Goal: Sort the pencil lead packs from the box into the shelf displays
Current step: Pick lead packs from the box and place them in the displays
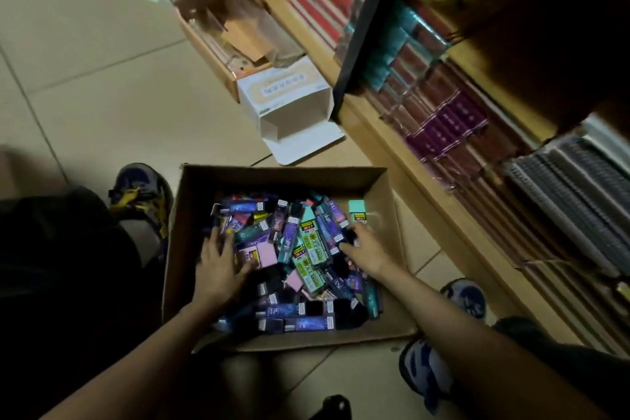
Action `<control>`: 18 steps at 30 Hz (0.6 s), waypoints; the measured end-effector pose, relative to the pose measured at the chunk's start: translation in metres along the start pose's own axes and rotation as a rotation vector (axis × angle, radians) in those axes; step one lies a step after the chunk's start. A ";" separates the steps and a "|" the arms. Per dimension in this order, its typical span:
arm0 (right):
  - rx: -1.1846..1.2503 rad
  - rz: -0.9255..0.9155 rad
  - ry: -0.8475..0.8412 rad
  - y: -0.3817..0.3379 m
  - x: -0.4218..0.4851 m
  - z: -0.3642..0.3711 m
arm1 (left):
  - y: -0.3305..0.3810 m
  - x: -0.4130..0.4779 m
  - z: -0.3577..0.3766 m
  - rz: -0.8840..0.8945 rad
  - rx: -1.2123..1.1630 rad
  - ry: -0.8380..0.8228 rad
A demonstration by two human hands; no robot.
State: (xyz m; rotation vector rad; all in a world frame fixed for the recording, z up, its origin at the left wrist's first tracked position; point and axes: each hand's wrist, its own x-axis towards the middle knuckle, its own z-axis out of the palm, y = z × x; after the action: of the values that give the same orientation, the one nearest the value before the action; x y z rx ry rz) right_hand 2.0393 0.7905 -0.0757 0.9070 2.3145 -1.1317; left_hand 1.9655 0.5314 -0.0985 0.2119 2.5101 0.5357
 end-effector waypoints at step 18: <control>-0.044 0.121 0.092 -0.012 0.054 0.017 | 0.015 0.039 -0.011 0.089 0.010 0.016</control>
State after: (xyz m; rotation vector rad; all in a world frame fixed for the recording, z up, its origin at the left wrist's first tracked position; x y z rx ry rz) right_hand 1.9941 0.7915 -0.1124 1.0874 2.3120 -1.0048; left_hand 1.9277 0.5513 -0.1031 0.3260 2.5289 0.5621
